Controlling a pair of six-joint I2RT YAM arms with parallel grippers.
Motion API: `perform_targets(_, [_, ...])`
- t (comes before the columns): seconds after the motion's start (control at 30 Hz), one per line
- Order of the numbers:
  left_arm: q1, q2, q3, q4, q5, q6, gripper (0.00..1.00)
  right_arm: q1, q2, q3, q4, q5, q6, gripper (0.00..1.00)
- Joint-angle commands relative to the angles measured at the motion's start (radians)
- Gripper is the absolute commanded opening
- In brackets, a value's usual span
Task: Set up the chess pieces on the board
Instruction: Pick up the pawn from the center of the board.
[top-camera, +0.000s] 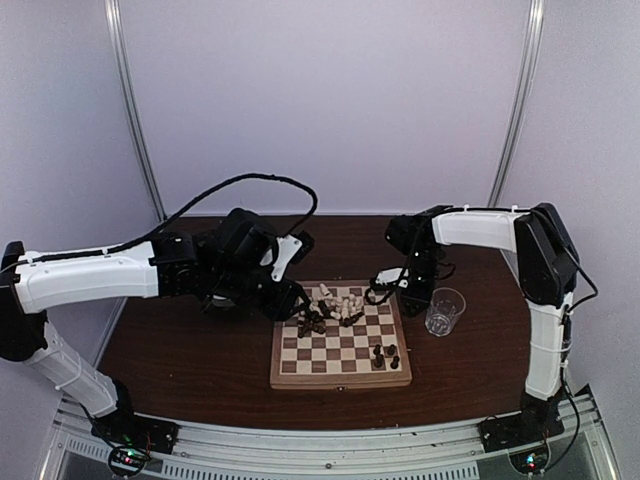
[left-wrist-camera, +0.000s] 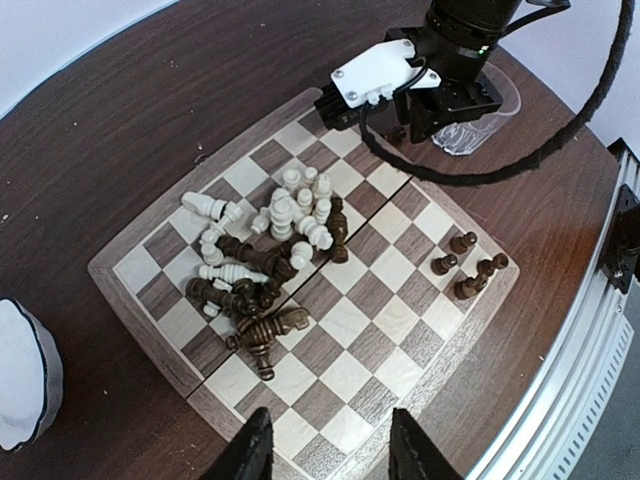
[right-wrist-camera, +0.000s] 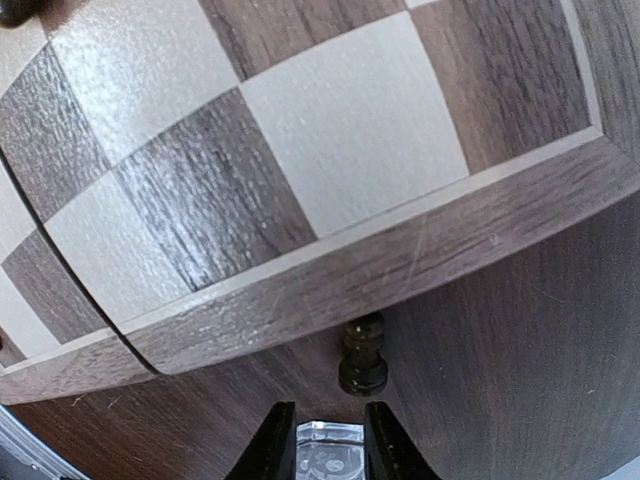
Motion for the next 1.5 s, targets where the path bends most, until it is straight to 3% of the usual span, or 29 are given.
perform_targets(0.0, [0.006,0.022,0.022,0.045,0.011,-0.007,0.40,-0.003,0.029,0.008,0.009,0.013,-0.013,0.25])
perform_targets(0.3, [0.006,0.031,0.034,0.041,0.011,-0.003,0.40,-0.009,0.047,0.005,0.018,0.020,-0.017,0.20])
perform_targets(1.0, [0.006,0.056,0.044,0.048,0.031,0.007,0.40,-0.011,-0.017,0.033,0.022,0.026,-0.008,0.22])
perform_targets(1.47, [0.006,0.059,0.029,0.059,0.036,0.001,0.40,-0.012,0.018,0.018,0.037,-0.029,0.030,0.31])
